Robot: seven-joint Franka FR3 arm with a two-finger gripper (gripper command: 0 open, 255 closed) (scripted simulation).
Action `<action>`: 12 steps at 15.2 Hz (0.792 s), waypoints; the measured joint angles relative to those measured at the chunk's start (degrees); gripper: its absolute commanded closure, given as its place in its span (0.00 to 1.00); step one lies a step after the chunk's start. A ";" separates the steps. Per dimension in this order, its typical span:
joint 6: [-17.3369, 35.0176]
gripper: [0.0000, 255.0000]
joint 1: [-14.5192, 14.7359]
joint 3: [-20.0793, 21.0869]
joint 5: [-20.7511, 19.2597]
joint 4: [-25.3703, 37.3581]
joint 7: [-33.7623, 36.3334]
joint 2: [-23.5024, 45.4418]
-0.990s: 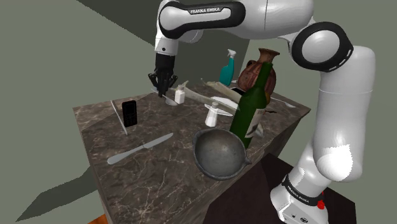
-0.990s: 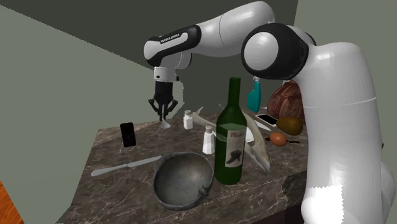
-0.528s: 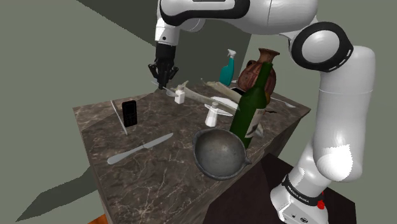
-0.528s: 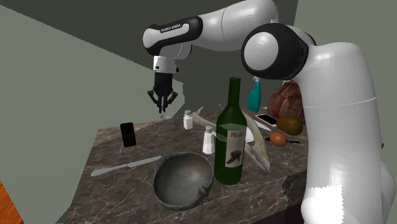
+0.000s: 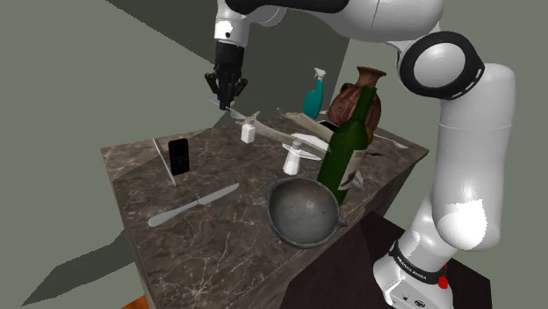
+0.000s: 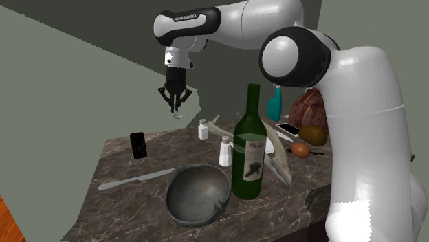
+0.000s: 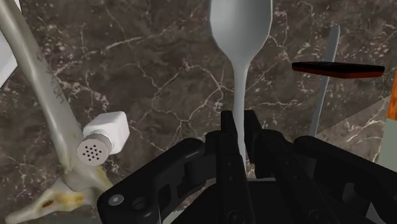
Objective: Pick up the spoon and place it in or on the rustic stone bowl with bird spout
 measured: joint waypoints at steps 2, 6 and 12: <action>-0.26 1.00 0.00 0.08 0.18 -1.18 0.18 -1.43; 3.19 1.00 0.42 0.74 1.42 -13.59 0.93 -10.68; 7.22 1.00 1.40 1.89 3.72 -30.73 2.17 -24.29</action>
